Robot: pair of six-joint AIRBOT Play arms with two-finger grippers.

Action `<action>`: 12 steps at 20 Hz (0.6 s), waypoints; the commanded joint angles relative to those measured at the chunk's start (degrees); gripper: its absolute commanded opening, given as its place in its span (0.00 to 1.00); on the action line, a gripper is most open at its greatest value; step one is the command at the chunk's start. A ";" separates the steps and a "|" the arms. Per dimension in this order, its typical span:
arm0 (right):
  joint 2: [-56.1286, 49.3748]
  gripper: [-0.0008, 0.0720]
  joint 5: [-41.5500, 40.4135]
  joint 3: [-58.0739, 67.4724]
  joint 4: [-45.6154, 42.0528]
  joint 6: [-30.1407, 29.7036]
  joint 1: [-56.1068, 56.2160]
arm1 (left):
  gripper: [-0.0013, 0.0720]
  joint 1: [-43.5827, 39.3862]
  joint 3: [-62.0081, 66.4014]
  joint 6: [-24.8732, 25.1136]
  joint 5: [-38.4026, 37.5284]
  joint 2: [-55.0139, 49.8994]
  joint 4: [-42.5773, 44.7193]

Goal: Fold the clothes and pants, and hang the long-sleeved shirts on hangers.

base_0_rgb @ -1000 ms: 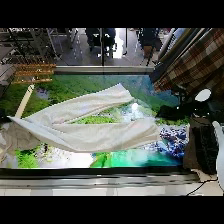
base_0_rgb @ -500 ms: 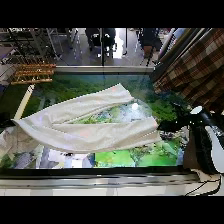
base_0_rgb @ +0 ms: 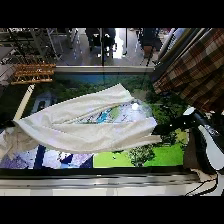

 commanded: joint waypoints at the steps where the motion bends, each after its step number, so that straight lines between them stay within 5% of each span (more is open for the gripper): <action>1: -0.09 0.65 4.59 -0.02 0.04 -0.87 -0.02 | 0.07 -0.02 -0.02 0.02 -0.04 -0.02 0.00; 6: -0.07 0.64 9.27 -0.02 -0.70 -1.49 -0.02 | 0.07 -0.02 -0.02 0.02 -0.04 -0.02 0.00; 9: -0.07 0.06 7.19 -0.02 -2.08 -1.38 -0.02 | 0.07 -0.04 -0.02 0.02 -0.11 -0.02 -0.04; 12: 2.01 0.05 6.56 0.17 -0.74 2.54 -0.02 | 0.06 0.02 0.48 0.00 -2.67 0.90 -2.54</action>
